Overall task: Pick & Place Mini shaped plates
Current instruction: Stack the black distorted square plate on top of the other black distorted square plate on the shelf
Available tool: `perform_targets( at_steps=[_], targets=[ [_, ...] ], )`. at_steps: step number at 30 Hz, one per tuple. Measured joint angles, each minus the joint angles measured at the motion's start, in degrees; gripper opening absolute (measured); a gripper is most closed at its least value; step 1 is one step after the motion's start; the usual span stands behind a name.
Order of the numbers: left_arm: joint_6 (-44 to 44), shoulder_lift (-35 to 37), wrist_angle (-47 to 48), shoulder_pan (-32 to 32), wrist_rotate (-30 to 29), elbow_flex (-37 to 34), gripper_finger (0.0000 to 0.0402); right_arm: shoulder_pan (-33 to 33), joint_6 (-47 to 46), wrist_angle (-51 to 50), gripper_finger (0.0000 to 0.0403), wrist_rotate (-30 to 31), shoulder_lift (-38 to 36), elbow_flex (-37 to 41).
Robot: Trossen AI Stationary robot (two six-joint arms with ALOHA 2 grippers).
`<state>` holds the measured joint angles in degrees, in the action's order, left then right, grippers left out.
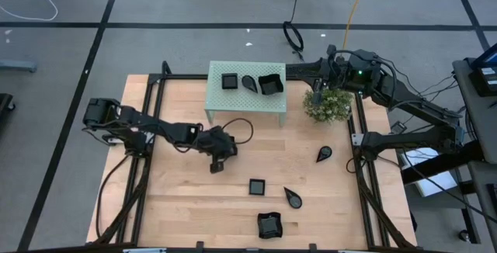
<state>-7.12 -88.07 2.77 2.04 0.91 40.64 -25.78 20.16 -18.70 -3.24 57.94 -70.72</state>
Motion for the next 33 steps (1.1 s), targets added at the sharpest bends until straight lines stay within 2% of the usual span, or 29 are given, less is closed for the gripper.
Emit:
perform_targets(
  at_steps=[3, 8, 12, 17, 25, 33],
  targets=[
    [3.9, 0.0, -4.5, -1.3, 0.4, 0.0, 0.0015, 0.0, 0.0, 0.0, 0.0116, 0.0, 0.0, 0.0],
    [3.3, 0.1, -9.4, -2.7, 0.3, 0.0, 0.0005, 0.0, -2.7, 0.0, 0.0116, 0.0, 0.0, 0.0],
    [-2.3, 3.7, -9.2, -2.7, 0.1, 0.2, 0.0007, 0.0, -3.2, 0.0, 0.0116, 0.0, 0.0, 0.0],
    [-13.3, 11.2, -5.0, -2.7, -0.6, 0.3, 0.0057, 0.0, -3.2, 0.0, 0.0116, 0.0, 0.0, 0.0],
    [-29.2, 22.9, 9.7, -2.6, -1.4, 0.3, 0.0148, 0.4, -3.2, -0.4, 0.0116, 0.0, 0.0, 0.0],
    [-48.8, 25.1, 32.8, -1.1, -1.0, 0.1, 0.0165, 2.2, -3.2, -0.9, 0.0116, 0.0, 0.0, 0.0]
  ],
)
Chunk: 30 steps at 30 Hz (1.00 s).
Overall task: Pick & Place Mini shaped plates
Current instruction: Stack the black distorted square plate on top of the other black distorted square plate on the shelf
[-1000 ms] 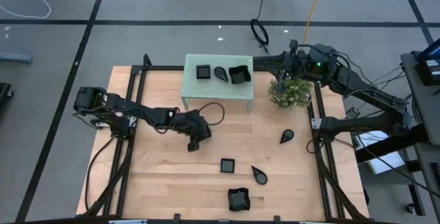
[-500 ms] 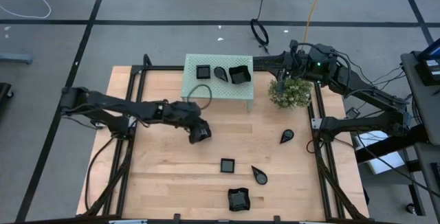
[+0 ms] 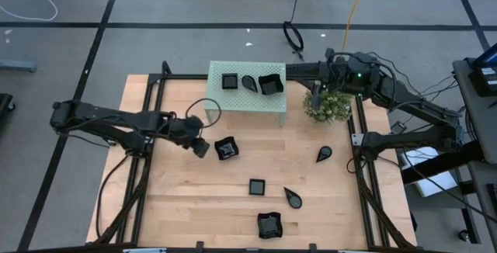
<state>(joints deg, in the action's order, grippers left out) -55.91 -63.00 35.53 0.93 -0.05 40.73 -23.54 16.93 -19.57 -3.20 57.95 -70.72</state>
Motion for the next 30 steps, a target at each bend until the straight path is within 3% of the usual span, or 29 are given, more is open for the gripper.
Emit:
perform_targets(
  at_steps=[3, 10, 25, 30],
  targets=[
    [-5.4, -0.8, 5.1, 0.2, -0.7, -0.3, 0.0166, 0.0, 0.0, -0.4, 0.0116, 0.0, 0.0, 0.0],
    [-10.2, -4.4, 3.7, -0.1, -4.4, -4.2, 0.0166, 0.0, 0.2, -0.7, 0.0116, 0.1, 0.0, 0.0],
    [-7.7, -22.2, -26.3, -0.8, -2.2, -6.9, 0.0166, 0.0, 0.0, -0.4, 0.0116, 0.1, 0.0, 0.0],
    [-4.6, -24.8, -35.4, -1.3, -1.1, -6.8, 0.0166, 0.0, -1.6, -0.5, 0.0116, 0.1, 0.0, 0.0]
  ],
)
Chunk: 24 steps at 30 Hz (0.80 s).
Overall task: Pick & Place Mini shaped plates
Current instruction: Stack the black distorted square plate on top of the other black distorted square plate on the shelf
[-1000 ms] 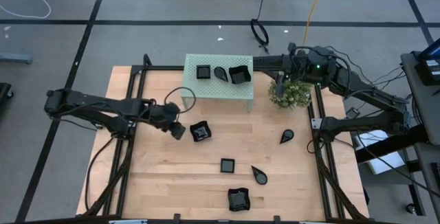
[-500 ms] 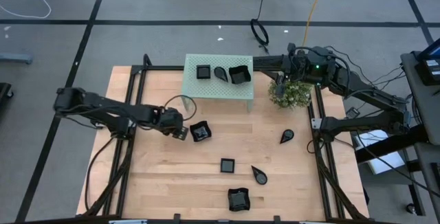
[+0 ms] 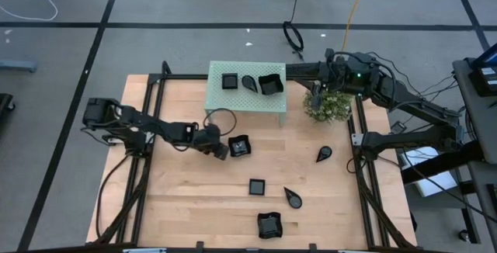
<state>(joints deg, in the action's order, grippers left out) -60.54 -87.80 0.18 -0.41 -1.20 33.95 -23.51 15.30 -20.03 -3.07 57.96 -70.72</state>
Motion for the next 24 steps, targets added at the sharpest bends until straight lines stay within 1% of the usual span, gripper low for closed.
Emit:
perform_targets(
  at_steps=[4, 8, 10, 13, 17, 24],
  targets=[
    [3.7, 0.5, -5.5, -0.4, 2.0, 0.2, 0.0166, 0.0, -3.1, 0.3, 0.0116, -0.2, 0.3, 1.2],
    [3.7, 1.9, -5.6, -0.7, 4.5, 0.0, 0.0166, 0.7, -4.7, 0.8, 0.0116, -0.2, 1.3, 5.8],
    [3.8, 2.8, -5.6, -0.6, 6.5, 0.1, 0.0166, 2.0, -4.8, 3.8, 0.0116, -0.5, 1.8, 8.7],
    [3.9, 4.7, -5.6, -0.2, 10.3, 0.0, 0.0166, 4.9, -4.7, 11.2, 0.0116, -3.2, 3.3, 12.5],
    [4.9, 8.7, -6.1, 0.9, 14.6, 0.0, 0.0166, 9.8, -4.0, 16.8, 0.0116, -3.2, 7.9, 15.5],
    [5.3, 19.3, -6.6, 4.5, 15.7, 0.0, 0.0166, 17.1, 3.0, 17.7, 0.0116, -3.2, 19.6, 16.2]
  ],
)
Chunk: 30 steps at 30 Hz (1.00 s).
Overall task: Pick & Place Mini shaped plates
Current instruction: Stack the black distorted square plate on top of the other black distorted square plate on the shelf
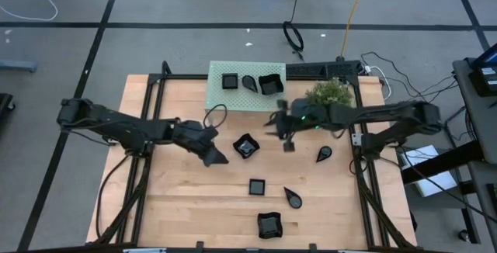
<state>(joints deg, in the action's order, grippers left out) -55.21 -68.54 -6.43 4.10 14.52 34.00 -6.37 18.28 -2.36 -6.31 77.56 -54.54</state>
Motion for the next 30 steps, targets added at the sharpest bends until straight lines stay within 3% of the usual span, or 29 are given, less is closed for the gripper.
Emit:
perform_targets(
  at_steps=[6, 13, 20, 30],
  targets=[
    [-0.9, 9.5, -2.3, 3.9, -1.2, 0.0, 0.0166, 3.7, 2.0, 3.3, 0.0116, 0.1, 9.1, 0.0],
    [0.1, 16.7, -7.8, 8.3, -9.4, 0.0, 0.0166, 6.7, 2.5, 9.5, 0.0116, 0.0, 16.9, -0.1],
    [1.1, 18.5, -10.4, 10.7, -14.8, 0.0, 0.0166, 8.0, 7.3, 16.6, 0.0116, 0.1, 24.4, -0.1],
    [2.3, 18.3, -10.2, 10.9, -15.2, 0.0, 0.0166, 8.0, 8.6, 20.2, 0.0116, 3.2, 30.3, -0.1]
  ],
)
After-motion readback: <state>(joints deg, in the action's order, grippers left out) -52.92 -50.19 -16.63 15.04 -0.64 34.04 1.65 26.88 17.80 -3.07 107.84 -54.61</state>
